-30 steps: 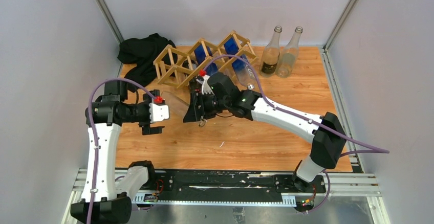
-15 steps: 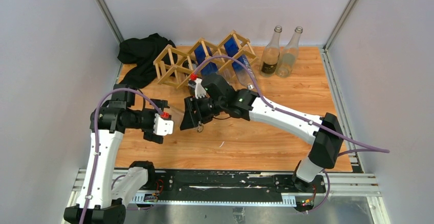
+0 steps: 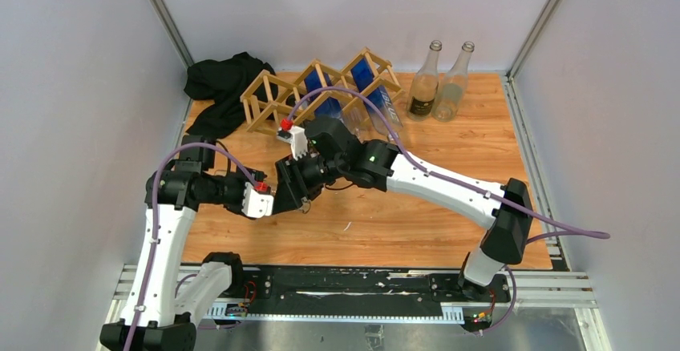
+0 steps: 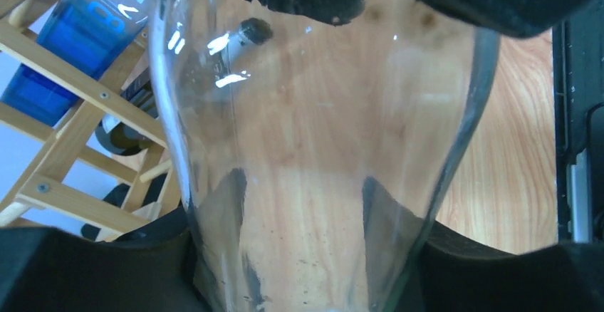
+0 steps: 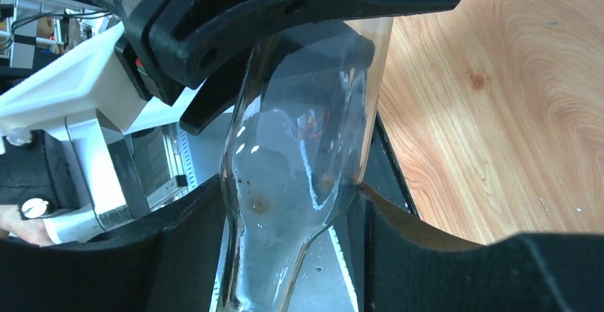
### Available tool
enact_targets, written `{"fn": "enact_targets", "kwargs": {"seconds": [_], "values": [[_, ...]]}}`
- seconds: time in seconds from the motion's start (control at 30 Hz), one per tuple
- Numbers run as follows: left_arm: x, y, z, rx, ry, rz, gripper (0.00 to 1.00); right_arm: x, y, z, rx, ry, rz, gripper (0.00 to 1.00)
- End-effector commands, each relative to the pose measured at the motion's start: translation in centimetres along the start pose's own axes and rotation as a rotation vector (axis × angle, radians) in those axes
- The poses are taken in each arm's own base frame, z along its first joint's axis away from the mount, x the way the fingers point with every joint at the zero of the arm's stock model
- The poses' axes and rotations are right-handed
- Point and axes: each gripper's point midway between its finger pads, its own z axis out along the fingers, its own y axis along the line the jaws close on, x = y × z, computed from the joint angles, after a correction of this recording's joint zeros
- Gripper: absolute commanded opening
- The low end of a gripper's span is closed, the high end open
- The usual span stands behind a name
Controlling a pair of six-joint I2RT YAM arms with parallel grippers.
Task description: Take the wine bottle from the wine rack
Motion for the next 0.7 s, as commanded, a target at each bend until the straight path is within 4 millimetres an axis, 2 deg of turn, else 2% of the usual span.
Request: {"fn": "enact_targets", "kwargs": {"seconds": [0.0, 0.07, 0.1, 0.13, 0.17, 0.33, 0.67], "values": [[-1.3, 0.9, -0.4, -0.04, -0.044, 0.022, 0.31, -1.7, 1.8, -0.6, -0.038, -0.049, -0.087, 0.08], [-1.8, 1.1, -0.6, -0.058, -0.059, 0.035, 0.08, -1.8, 1.5, -0.7, -0.02, -0.057, -0.09, 0.26], [-2.0, 1.2, -0.7, -0.07, -0.065, 0.033, 0.0, -1.9, 1.3, -0.8, -0.012, -0.062, -0.089, 0.37], [-2.3, 1.3, -0.8, -0.088, -0.072, 0.036, 0.0, -2.0, 1.1, -1.0, -0.002, -0.071, -0.088, 0.68], [-2.5, 1.4, -0.9, -0.101, -0.078, 0.043, 0.0, -2.1, 1.0, -1.2, 0.005, -0.077, -0.09, 0.84], [-3.8, 1.6, -1.0, -0.121, -0.143, -0.039, 0.0, -3.3, 0.3, -3.7, 0.066, -0.159, -0.112, 0.9], [-9.0, 2.3, -1.4, -0.013, -0.432, -0.463, 0.0, -6.2, 2.3, -10.1, 0.118, -0.438, -0.282, 0.94]]}}
